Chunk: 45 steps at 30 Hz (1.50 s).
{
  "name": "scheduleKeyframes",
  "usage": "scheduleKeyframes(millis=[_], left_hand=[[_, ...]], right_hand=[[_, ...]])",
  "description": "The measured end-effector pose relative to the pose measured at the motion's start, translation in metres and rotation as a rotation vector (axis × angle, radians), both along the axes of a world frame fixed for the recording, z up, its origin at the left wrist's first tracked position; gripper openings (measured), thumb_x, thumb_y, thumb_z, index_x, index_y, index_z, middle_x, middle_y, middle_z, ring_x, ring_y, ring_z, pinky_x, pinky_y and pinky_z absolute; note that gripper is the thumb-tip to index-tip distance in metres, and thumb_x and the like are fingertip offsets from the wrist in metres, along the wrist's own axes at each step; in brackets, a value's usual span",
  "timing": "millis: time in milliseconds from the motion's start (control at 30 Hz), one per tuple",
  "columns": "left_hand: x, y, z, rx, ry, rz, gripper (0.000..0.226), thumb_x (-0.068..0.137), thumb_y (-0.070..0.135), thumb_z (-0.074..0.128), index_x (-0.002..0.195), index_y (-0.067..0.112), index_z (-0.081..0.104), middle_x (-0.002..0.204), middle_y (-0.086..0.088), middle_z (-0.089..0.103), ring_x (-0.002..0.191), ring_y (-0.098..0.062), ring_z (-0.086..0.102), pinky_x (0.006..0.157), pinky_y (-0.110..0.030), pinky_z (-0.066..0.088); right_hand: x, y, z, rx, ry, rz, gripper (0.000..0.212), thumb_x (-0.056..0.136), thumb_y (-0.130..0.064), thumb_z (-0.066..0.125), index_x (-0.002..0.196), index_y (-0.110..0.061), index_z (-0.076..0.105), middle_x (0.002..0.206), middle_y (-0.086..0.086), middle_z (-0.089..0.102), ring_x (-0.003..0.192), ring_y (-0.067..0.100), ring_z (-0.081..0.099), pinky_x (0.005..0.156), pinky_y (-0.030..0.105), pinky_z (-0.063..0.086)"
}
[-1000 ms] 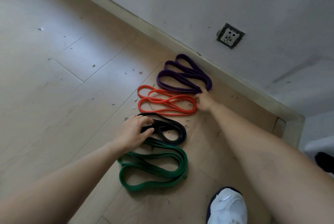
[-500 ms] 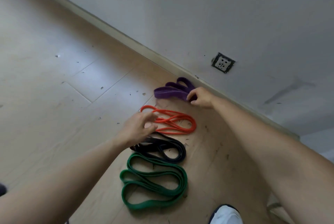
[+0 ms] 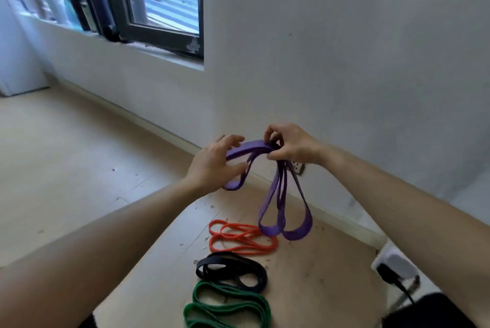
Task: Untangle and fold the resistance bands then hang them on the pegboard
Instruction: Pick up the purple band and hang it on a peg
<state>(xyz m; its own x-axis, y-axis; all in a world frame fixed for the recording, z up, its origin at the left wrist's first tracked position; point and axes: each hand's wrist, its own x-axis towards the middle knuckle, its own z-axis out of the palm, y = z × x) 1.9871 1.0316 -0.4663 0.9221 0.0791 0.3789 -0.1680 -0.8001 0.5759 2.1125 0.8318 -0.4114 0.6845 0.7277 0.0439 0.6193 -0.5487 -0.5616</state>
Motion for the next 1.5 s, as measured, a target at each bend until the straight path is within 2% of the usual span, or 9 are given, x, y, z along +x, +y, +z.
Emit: scheduleKeyframes(millis=[133, 300, 467, 633, 733, 900, 1033, 1300, 1500], left_hand=[[-0.016, -0.018, 0.046, 0.024, 0.065, -0.126, 0.063, 0.086, 0.045, 0.075, 0.141, 0.030, 0.048, 0.131, 0.009, 0.056, 0.118, -0.009, 0.053, 0.096, -0.033, 0.049], [-0.029, -0.033, 0.090, -0.049, 0.093, -0.314, 0.033, 0.087, 0.033, 0.078, 0.116, 0.024, 0.065, 0.094, 0.007, 0.070, 0.086, -0.011, 0.068, 0.083, -0.036, 0.058], [-0.033, -0.043, 0.132, -0.097, 0.037, -0.352, 0.020, 0.085, 0.028, 0.081, 0.102, 0.027, 0.070, 0.089, 0.003, 0.073, 0.080, -0.014, 0.070, 0.077, -0.036, 0.060], [-0.027, -0.055, 0.176, -0.285, -0.001, -0.384, 0.022, 0.089, 0.024, 0.077, 0.109, 0.021, 0.070, 0.096, -0.001, 0.074, 0.088, -0.020, 0.074, 0.085, -0.039, 0.061], [-0.022, -0.060, 0.205, -0.502, -0.022, -0.387, 0.019, 0.091, 0.019, 0.075, 0.109, 0.018, 0.071, 0.095, 0.001, 0.073, 0.091, -0.024, 0.075, 0.089, -0.039, 0.061], [-0.002, -0.075, 0.254, -0.656, -0.050, -0.421, 0.020, 0.092, 0.017, 0.073, 0.111, 0.010, 0.072, 0.094, -0.003, 0.071, 0.088, -0.025, 0.073, 0.086, -0.033, 0.060], [0.023, -0.086, 0.294, -0.743, -0.082, -0.421, 0.019, 0.093, 0.019, 0.072, 0.110, 0.011, 0.074, 0.093, -0.005, 0.070, 0.082, -0.022, 0.070, 0.085, -0.035, 0.060], [0.077, -0.112, 0.372, -0.790, -0.182, -0.412, 0.024, 0.091, 0.023, 0.076, 0.112, 0.015, 0.070, 0.104, -0.014, 0.074, 0.078, -0.021, 0.070, 0.082, -0.039, 0.062], [0.116, -0.146, 0.416, -0.826, -0.245, -0.441, 0.023, 0.091, 0.022, 0.076, 0.110, 0.011, 0.067, 0.108, -0.018, 0.072, 0.077, -0.021, 0.068, 0.080, -0.039, 0.061]], right_hand=[[-0.054, -0.024, 0.049, 0.102, 0.048, 0.086, 0.027, 0.079, -0.004, 0.079, 0.095, -0.018, 0.064, 0.079, 0.000, 0.070, 0.059, 0.002, 0.058, 0.060, 0.018, 0.046], [-0.093, -0.042, 0.089, 0.102, -0.015, 0.101, 0.028, 0.080, -0.006, 0.079, 0.096, -0.017, 0.059, 0.082, 0.007, 0.070, 0.062, 0.007, 0.059, 0.060, 0.025, 0.050], [-0.107, -0.057, 0.112, 0.127, -0.081, 0.009, 0.036, 0.079, -0.017, 0.082, 0.099, -0.025, 0.054, 0.088, -0.004, 0.067, 0.062, -0.003, 0.057, 0.059, 0.019, 0.045], [-0.106, -0.076, 0.114, 0.310, 0.084, -0.107, 0.047, 0.080, -0.019, 0.085, 0.117, -0.022, 0.056, 0.102, 0.002, 0.072, 0.090, 0.010, 0.071, 0.078, 0.029, 0.059], [-0.106, -0.083, 0.116, 0.419, 0.136, -0.151, 0.039, 0.085, -0.019, 0.082, 0.118, -0.020, 0.063, 0.100, 0.001, 0.071, 0.089, 0.008, 0.069, 0.076, 0.025, 0.057], [-0.099, -0.093, 0.148, 0.705, 0.225, -0.182, 0.027, 0.092, -0.010, 0.071, 0.119, -0.009, 0.065, 0.109, 0.010, 0.075, 0.105, 0.021, 0.072, 0.095, 0.039, 0.056], [-0.085, -0.101, 0.190, 0.920, 0.274, -0.242, 0.026, 0.095, -0.004, 0.066, 0.121, -0.006, 0.061, 0.101, 0.015, 0.073, 0.100, 0.027, 0.073, 0.090, 0.041, 0.055], [-0.047, -0.135, 0.290, 1.047, -0.036, -0.339, 0.032, 0.092, -0.007, 0.072, 0.121, -0.017, 0.061, 0.095, 0.014, 0.076, 0.090, 0.029, 0.075, 0.073, 0.029, 0.060], [-0.022, -0.156, 0.338, 0.978, -0.238, -0.369, 0.041, 0.082, -0.015, 0.083, 0.119, -0.023, 0.065, 0.098, 0.008, 0.074, 0.092, 0.025, 0.073, 0.084, 0.035, 0.062]])
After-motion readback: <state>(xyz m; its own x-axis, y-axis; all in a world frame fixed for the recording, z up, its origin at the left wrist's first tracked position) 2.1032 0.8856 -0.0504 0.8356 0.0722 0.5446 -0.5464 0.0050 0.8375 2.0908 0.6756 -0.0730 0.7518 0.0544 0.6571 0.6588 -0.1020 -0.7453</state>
